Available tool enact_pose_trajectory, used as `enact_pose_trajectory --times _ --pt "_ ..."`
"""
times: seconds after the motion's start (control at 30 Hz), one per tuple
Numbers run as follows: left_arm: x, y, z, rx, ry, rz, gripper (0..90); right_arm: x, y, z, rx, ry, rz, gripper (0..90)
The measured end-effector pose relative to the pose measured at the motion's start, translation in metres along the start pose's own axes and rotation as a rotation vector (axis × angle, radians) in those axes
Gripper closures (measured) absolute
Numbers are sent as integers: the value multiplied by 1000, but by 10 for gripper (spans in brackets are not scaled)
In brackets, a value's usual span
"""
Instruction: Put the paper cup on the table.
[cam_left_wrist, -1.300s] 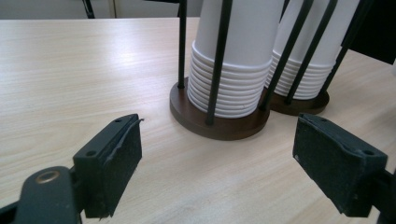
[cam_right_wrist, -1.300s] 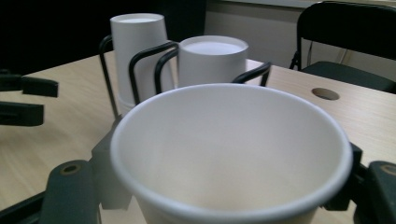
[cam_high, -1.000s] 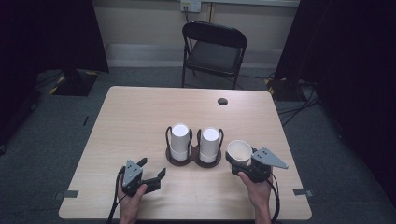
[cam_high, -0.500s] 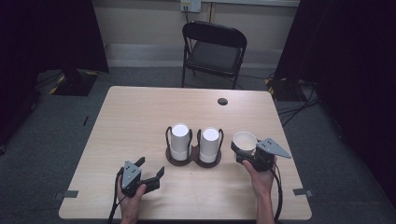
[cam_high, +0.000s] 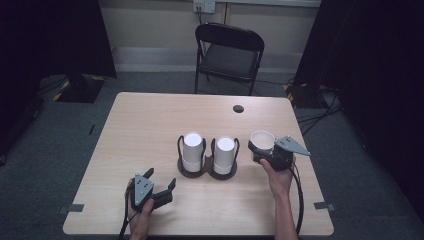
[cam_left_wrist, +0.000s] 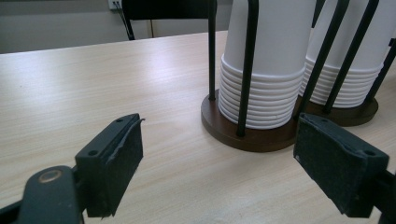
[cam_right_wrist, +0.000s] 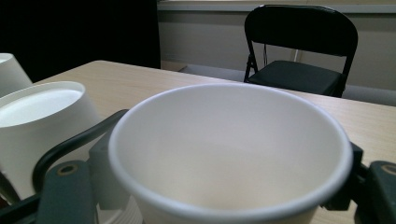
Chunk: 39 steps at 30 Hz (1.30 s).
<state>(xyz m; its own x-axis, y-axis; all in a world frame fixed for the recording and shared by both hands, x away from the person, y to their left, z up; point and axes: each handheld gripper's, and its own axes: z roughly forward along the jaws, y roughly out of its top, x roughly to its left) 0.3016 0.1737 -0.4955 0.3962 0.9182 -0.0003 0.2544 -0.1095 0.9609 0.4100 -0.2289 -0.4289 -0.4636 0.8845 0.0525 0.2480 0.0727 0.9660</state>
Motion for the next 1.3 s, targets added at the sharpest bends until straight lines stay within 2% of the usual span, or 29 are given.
enact_pose_trajectory --times 0.07,0.17,0.2,0.27,0.4,0.6,0.67,0.97,1.3 --pt "0 0 0 -4 2 -3 157 -4 1 3 7 2 5 231" --pt "0 0 0 -2 24 -9 161 -6 1 7 -1 -30 -12 231" --pt "-1 0 0 3 32 5 164 -6 1 9 -2 -40 -16 231" --pt "-2 0 1 8 21 10 165 -8 1 14 -12 -43 -13 231" --pt "1 0 -1 -12 14 -19 166 -13 -3 23 -26 -66 -8 230" --pt "0 -1 -1 -14 25 -8 168 -22 -12 37 -18 -83 12 229" --pt "0 -1 -1 -15 21 -8 168 -23 -15 41 -18 -89 5 229" --pt "0 -1 -2 -22 21 -12 168 -32 -29 55 31 -115 29 228" --pt "0 -2 -3 -36 19 -14 171 -29 -39 61 60 -106 25 226"
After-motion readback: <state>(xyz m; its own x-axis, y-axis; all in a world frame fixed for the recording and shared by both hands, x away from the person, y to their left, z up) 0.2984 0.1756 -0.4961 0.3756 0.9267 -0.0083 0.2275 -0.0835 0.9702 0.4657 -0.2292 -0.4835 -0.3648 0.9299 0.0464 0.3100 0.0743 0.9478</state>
